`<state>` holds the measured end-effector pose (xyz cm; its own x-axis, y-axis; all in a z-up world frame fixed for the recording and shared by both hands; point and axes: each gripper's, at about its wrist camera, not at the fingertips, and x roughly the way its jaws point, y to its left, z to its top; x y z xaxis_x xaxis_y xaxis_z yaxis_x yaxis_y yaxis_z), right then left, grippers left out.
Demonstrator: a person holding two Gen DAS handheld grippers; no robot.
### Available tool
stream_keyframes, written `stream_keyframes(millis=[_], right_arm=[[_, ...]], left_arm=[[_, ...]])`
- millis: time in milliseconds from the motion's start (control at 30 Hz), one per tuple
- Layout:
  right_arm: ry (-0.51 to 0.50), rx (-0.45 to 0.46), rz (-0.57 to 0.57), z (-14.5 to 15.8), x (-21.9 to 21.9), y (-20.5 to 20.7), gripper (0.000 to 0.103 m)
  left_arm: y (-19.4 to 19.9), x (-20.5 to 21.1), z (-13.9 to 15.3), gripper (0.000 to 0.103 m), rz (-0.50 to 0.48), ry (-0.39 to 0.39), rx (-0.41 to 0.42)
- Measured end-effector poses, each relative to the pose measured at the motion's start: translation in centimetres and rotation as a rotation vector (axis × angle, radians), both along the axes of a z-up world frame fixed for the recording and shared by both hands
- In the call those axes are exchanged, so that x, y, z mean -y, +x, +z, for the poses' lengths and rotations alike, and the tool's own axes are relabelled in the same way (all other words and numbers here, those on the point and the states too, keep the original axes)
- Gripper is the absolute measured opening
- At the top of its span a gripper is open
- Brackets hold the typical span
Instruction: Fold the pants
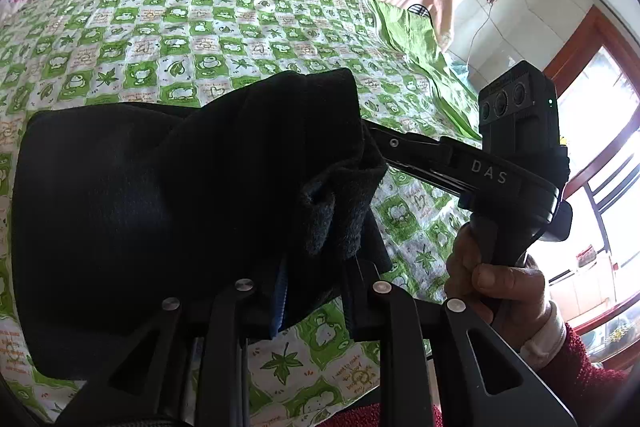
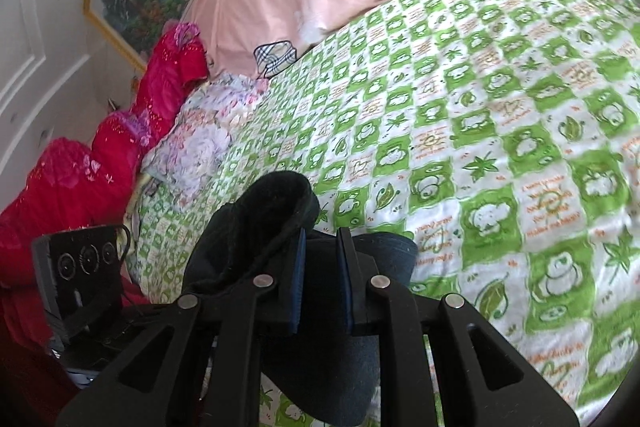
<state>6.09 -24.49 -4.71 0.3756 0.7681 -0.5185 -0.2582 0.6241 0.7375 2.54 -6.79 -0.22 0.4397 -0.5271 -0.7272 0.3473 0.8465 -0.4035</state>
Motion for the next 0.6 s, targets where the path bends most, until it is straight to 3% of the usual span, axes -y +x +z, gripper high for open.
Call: stream_keyframes(millis=[167, 233, 267, 300, 433, 500, 600], right_arm=[[-0.023, -0.011, -0.047, 0.9, 0.3, -0.5, 0.022], [-0.035, -0.017, -0.073, 1.3, 0.4, -0.6, 0.039], [-0.038, -0.015, -0.087, 1.5, 0.6, -0.7, 0.056], [-0.043, -0.006, -0.103, 1.9, 0.8, -0.8, 0.061], [-0.037, 0.006, -0.136, 3.0, 1.2, -1.1, 0.063], [-0.048, 0.016, -0.145, 3.7, 1.0, -1.3, 0.069], [-0.093, 0.041, -0.155, 4.9, 0.0, -1.6, 0.077]], left_arm=[[-0.5, 0.2, 0.2, 0.028, -0.028, -0.011, 0.002], [-0.9, 0.3, 0.3, 0.041, -0.053, -0.033, -0.005], [-1.1, 0.2, 0.2, 0.043, -0.069, -0.053, -0.014], [-1.3, 0.2, 0.2, 0.044, -0.085, -0.074, -0.023], [-2.2, 0.0, 0.9, 0.045, -0.11, -0.085, -0.014], [-2.5, -0.6, 1.4, 0.047, -0.107, -0.104, -0.012], [-3.0, -2.0, 2.5, 0.057, -0.072, -0.115, 0.015]])
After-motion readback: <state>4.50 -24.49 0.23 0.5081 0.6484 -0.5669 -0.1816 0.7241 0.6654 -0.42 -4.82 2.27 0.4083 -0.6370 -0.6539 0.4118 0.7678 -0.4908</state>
